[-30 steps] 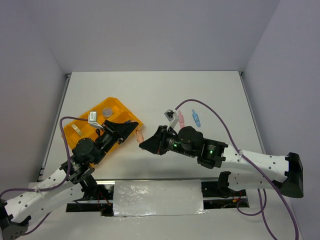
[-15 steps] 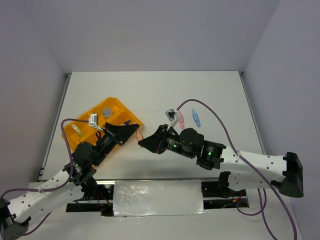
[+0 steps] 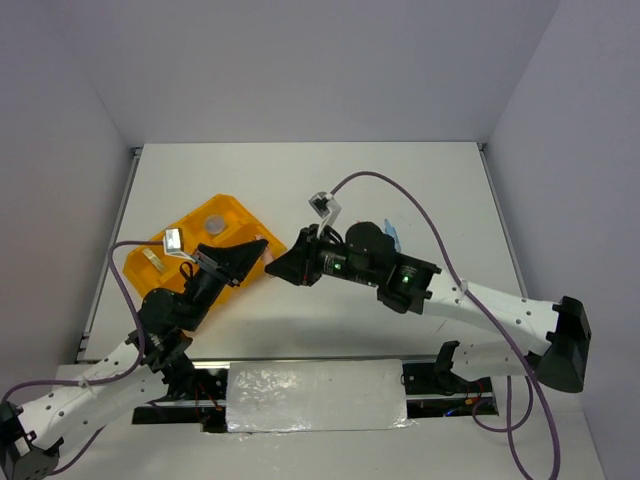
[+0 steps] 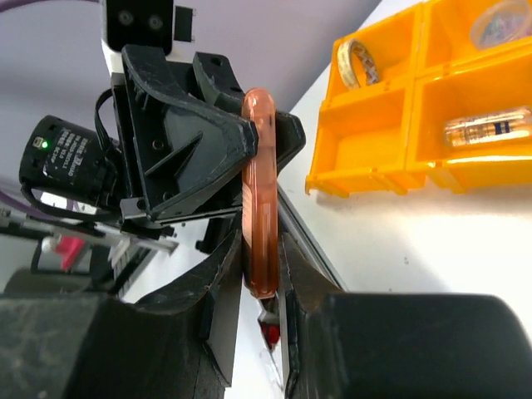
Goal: Sort the stationery into containers
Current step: Close the pen cap on the pen, then place the pen in the storage box.
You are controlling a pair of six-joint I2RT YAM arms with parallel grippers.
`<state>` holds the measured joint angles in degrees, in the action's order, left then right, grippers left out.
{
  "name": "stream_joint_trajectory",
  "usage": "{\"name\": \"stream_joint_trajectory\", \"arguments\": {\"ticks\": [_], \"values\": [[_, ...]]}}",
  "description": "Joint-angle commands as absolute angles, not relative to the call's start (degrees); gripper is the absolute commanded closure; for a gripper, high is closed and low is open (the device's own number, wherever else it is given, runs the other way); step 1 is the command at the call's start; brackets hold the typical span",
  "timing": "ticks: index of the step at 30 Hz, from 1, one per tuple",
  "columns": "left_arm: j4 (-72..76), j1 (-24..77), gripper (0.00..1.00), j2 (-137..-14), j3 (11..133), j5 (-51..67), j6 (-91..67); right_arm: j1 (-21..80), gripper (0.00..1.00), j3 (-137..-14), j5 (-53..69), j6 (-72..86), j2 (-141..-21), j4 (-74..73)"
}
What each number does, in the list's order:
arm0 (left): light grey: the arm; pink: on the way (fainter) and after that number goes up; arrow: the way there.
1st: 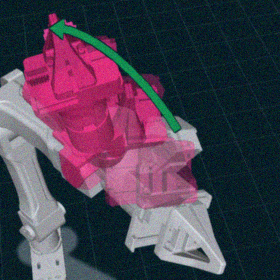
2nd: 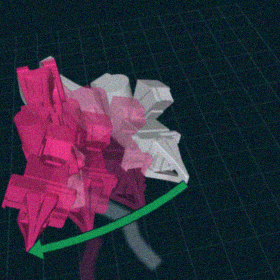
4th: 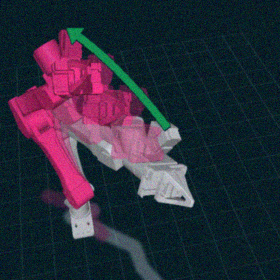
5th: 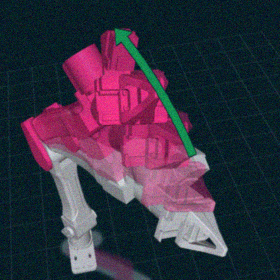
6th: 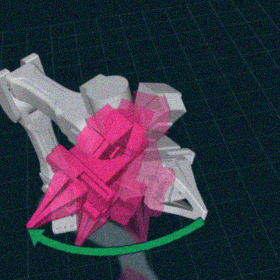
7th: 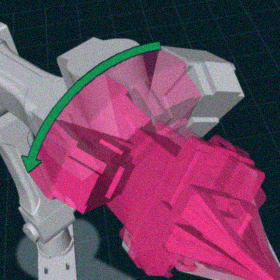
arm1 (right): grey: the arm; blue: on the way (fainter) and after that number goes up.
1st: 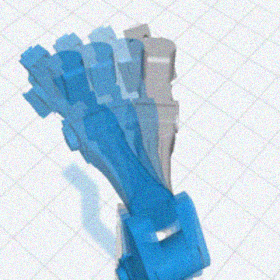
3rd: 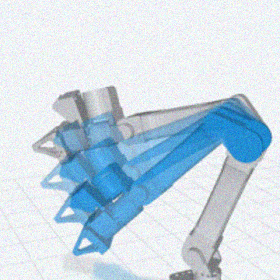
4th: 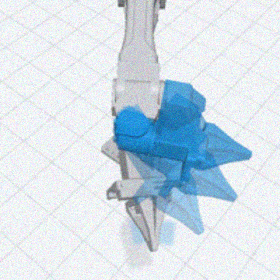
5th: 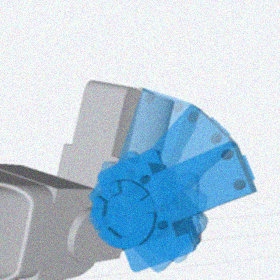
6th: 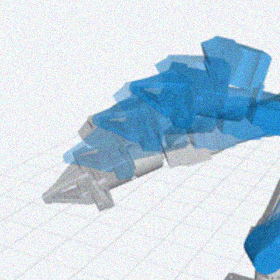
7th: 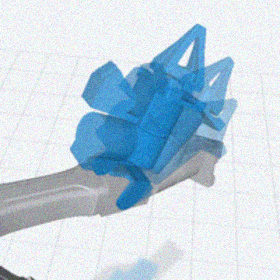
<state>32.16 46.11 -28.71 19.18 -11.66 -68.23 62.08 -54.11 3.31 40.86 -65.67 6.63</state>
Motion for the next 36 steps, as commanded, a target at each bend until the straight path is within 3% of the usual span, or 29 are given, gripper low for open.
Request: {"name": "stream_joint_trajectory", "arguments": {"ticks": [1, 7, 11, 14, 16, 17, 19, 20, 21, 28, 31, 36], "values": [[23.47, 49.13, 1.0, -28.66, 14.25, 2.9, -64.07, 56.69, 1.0, -65.55, 4.47, 39.2, -68.9, 21.27], [17.25, 50.18, 1.0, -23.04, 11.51, 0.35, -63.2, 55.29, 1.0, -69.96, 4.3, 39.72, -72.15, 21.44], [5.92, 50.19, 1.0, -19.96, 15.1, -4.47, -61.44, 55.46, 1.0, -68.74, 13.05, 38.42, -73.56, 23.37], [-8.22, 50.27, 1.0, -18.02, 22.39, -13.33, -59.51, 55.46, 0.88, -62.61, 16.78, 38.06, -73.13, 26.36], [-15.0, 50.19, 1.0, -19.15, 28.98, -21.6, -59.06, 55.37, 0.71, -59.69, 17.23, 38.32, -72.51, 27.07], [-21.47, 50.19, 1.0, -19.94, 31.44, -24.14, -59.32, 55.28, 0.54, -57.5, 16.97, 38.49, -71.99, 26.9], [-27.39, 50.19, 1.0, -23.63, 38.21, -30.98, -59.59, 54.85, 0.42, -55.73, 16.18, 38.32, -71.37, 25.59], [-33.43, 50.19, 1.0, -25.03, 40.49, -33.2, -59.85, 54.32, 0.32, -54.5, 15.3, 38.23, -70.67, 24.45], [-36.27, 50.19, 1.0, -27.75, 44.52, -35.22, -60.55, 53.88, 0.29, -54.06, 13.55, 38.32, -70.32, 23.13], [-54.37, 50.1, 1.0, -34.62, 54.04, -50.43, -66.25, 47.99, 0.25, -46.24, 11.62, 40.34, -65.66, 18.12], [-67.66, 49.22, 1.0, -43.3, 59.4, -59.14, -73.92, 47.29, 0.25, -45.53, 7.92, 39.03, -62.94, 13.12], [-67.95, 38.17, 1.0, -58.17, 63.2, -55.91, -68.58, 47.28, 0.25, -43.77, 5.72, 38.06, -59.86, 10.11]]}}
